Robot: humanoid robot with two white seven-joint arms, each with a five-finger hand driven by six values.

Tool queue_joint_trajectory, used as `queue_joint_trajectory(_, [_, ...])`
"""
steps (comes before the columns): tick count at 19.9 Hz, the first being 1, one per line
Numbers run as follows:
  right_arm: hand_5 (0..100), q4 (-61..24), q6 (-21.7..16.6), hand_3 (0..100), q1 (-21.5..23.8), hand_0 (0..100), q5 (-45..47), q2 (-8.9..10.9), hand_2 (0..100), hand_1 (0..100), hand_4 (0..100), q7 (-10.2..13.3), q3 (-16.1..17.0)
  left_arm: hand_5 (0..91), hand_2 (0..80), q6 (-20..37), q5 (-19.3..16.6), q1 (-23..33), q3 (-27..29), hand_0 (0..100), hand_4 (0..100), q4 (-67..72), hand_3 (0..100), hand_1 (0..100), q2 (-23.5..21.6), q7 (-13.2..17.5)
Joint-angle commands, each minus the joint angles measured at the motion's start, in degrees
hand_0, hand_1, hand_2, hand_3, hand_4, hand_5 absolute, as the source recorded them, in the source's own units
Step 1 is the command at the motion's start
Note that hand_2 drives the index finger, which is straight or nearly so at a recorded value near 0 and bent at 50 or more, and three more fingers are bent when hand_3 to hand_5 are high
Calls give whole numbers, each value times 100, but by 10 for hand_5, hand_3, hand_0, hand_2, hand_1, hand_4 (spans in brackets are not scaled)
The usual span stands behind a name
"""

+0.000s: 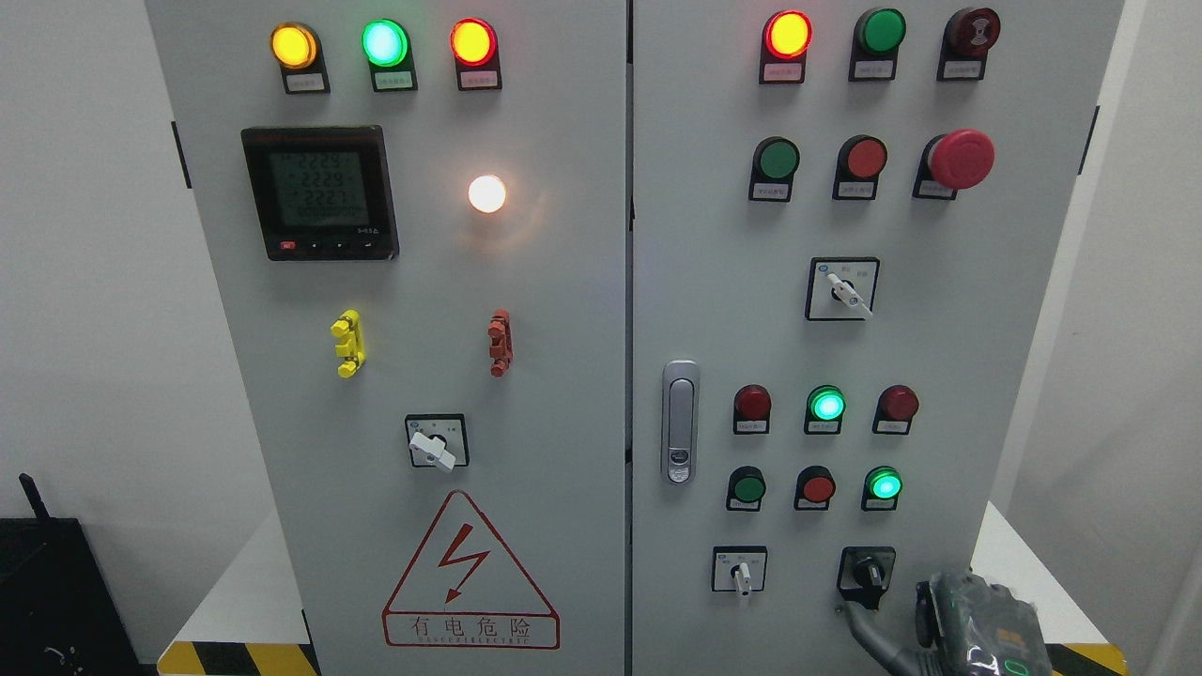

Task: Flip black knob to close circuit
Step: 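Raise the right hand up toward the black rotary knob, then grip the black knob with the right hand and twist it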

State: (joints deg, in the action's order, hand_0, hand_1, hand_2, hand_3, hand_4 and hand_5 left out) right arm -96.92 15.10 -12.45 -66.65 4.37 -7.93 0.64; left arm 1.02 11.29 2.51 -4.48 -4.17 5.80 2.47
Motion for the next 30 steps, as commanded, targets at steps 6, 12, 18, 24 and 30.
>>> queue_joint_trajectory(6, [900, 94, 2, 1000, -56, 0, 29, 3, 927, 127, 892, -24, 68, 0, 0, 4, 5, 4, 0, 120, 0, -5, 0, 556, 0, -1])
queue_joint_trajectory(12, [900, 120, -24, 1000, -38, 0, 73, 29, 927, 127, 892, -68, 296, 0, 0, 4, 5, -5, 0, 120, 0, 4, 0, 556, 0, -1])
queue_joint_trajectory(18, [901, 129, -24, 1000, -56, 0, 82, 29, 927, 124, 892, -68, 358, 0, 0, 4, 5, 4, 0, 120, 0, 4, 0, 556, 0, -1])
queue_joint_trajectory(24, [901, 138, 11, 1000, -65, 0, 91, 20, 927, 124, 892, -68, 367, 0, 0, 4, 5, 4, 0, 120, 0, -5, 0, 556, 0, -1])
queue_joint_trajectory(30, [901, 191, 11, 1000, -73, 0, 91, 20, 927, 120, 893, -68, 402, 0, 0, 4, 5, -5, 0, 120, 0, -5, 0, 556, 0, -1])
